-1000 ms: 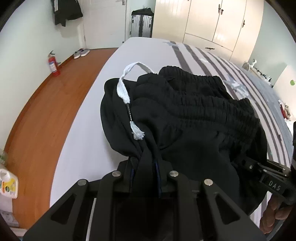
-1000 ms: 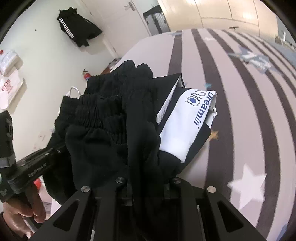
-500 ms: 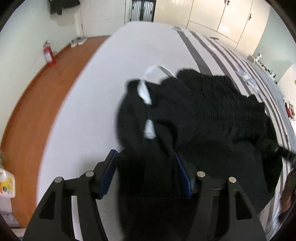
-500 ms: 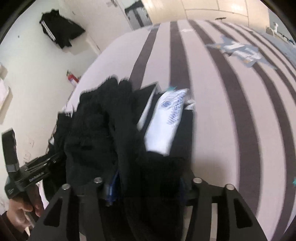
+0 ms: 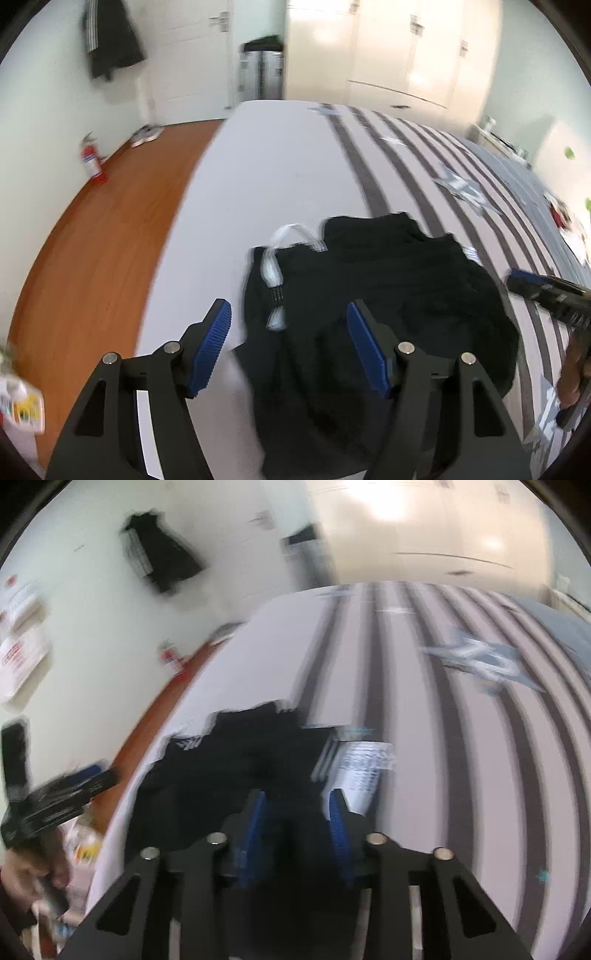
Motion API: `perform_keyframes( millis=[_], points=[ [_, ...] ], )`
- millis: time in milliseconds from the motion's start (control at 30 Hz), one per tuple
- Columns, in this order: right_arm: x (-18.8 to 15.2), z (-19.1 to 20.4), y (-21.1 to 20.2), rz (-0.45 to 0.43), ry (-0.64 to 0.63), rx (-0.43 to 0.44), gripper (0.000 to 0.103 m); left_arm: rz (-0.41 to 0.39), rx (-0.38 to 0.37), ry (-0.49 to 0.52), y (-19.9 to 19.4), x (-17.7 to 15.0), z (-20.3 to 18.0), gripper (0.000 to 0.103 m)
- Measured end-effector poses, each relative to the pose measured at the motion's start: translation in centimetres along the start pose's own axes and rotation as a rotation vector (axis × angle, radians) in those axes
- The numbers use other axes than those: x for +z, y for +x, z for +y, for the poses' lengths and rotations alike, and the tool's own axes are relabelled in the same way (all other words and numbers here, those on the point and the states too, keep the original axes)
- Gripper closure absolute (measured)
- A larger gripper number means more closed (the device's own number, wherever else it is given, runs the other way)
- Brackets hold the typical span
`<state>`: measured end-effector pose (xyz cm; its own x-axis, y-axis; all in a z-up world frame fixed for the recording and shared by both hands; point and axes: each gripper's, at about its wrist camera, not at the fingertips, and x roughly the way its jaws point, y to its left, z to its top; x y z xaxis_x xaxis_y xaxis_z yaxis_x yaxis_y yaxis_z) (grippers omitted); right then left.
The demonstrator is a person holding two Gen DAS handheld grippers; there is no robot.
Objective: Fold clothes
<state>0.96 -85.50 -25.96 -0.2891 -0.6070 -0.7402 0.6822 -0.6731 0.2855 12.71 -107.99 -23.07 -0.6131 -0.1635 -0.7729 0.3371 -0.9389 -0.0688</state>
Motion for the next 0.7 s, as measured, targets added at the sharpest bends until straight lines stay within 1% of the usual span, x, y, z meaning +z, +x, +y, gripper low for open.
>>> perform_keyframes(
  millis=[33,67,100,133,200,233,267,300,367,400,433,467,533,600,667,700],
  points=[
    [0.2,1.4,0.9,0.016,-0.031,0.020,0.077,0.010,-0.013,0.019,1.3,0.8,0.5,0.068],
    [0.2,2.4,2.1,0.032,-0.060,0.026,0.078,0.042,-0.002,0.037,2.5,1.6,-0.1,0.087],
    [0.0,3.1,3.3,0.049,-0.087,0.021,0.078,0.072,0.008,0.054,3.8,2.2,-0.6,0.099],
    [-0.1,3.6,4.6,0.063,-0.103,0.011,0.079,0.083,0.004,0.041,4.6,1.9,-0.5,0.103],
    [0.2,2.9,6.8,0.082,-0.071,-0.026,0.094,0.104,-0.004,0.016,6.3,1.3,-0.4,0.103],
    [0.5,1.9,7.7,0.088,-0.036,-0.057,0.099,0.112,-0.004,0.010,7.2,1.3,0.0,0.103],
    [0.8,0.9,8.4,0.091,0.001,-0.066,0.103,0.119,-0.003,0.004,8.1,1.2,0.4,0.103],
    [1.1,0.0,8.7,0.093,0.036,-0.055,0.103,0.125,-0.003,-0.002,9.0,1.2,0.8,0.103],
    [1.8,-1.1,8.8,0.087,0.072,-0.035,0.103,0.110,-0.013,-0.010,8.8,1.4,1.1,0.103],
    [2.1,-1.2,8.7,0.074,0.059,-0.039,0.103,0.102,-0.019,-0.016,8.7,1.5,1.3,0.103],
    [2.3,-1.1,8.3,0.065,0.048,-0.044,0.103,0.095,-0.043,-0.050,8.8,1.7,2.0,0.103],
    [2.5,-1.0,7.9,0.063,0.045,-0.050,0.103,0.081,-0.053,-0.078,8.0,1.9,2.3,0.103],
    [2.7,-1.1,6.8,0.030,0.041,-0.078,0.103,0.038,-0.032,-0.086,7.5,2.2,3.1,0.103],
    [2.6,-1.1,4.8,-0.023,0.037,-0.137,0.097,0.006,-0.015,-0.075,6.5,2.2,3.4,0.103],
    [1.9,-1.2,2.7,-0.065,0.033,-0.177,0.097,-0.003,-0.014,-0.062,4.8,1.6,2.9,0.103],
    [1.4,-1.0,1.8,-0.074,0.031,-0.174,0.097,-0.001,-0.017,-0.056,4.4,1.1,2.6,0.103]
  ],
)
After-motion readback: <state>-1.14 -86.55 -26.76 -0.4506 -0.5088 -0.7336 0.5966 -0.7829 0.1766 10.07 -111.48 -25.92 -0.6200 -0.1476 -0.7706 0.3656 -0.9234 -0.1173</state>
